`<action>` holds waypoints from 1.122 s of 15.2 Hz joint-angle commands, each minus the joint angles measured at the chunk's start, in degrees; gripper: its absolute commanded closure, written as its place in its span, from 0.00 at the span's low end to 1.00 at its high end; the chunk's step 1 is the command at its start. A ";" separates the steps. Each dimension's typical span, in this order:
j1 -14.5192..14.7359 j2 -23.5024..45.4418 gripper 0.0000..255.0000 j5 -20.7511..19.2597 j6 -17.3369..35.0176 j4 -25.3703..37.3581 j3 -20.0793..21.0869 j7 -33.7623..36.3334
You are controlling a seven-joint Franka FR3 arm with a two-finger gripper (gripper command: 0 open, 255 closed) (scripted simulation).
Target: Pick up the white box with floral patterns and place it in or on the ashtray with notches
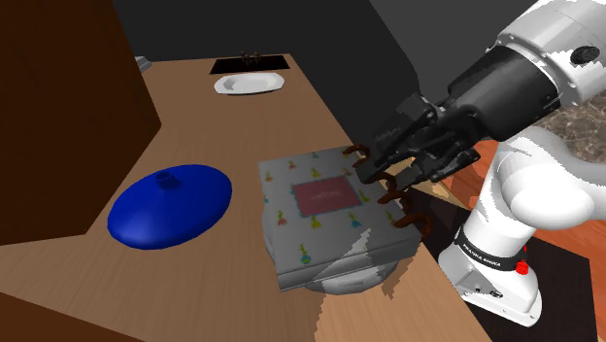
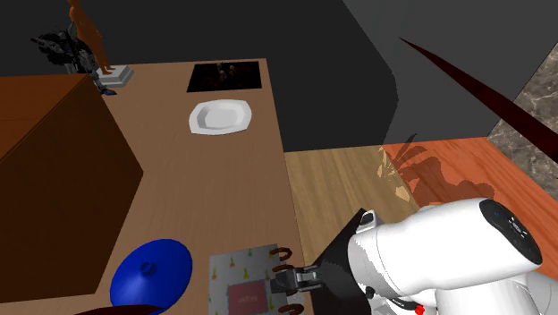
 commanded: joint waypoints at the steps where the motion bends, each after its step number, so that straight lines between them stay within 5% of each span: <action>1: 0.10 -0.10 1.00 0.14 0.08 -0.24 0.22 0.07; 6: 0.16 -0.06 1.00 0.10 0.12 -0.25 0.21 0.11; 7: 0.12 -0.01 0.00 0.12 0.14 -0.18 0.25 0.13; 12: 0.16 -0.06 0.00 0.10 0.12 -0.25 0.21 0.11; 17: 0.62 -2.51 0.00 -5.72 -6.87 3.75 -6.01 1.95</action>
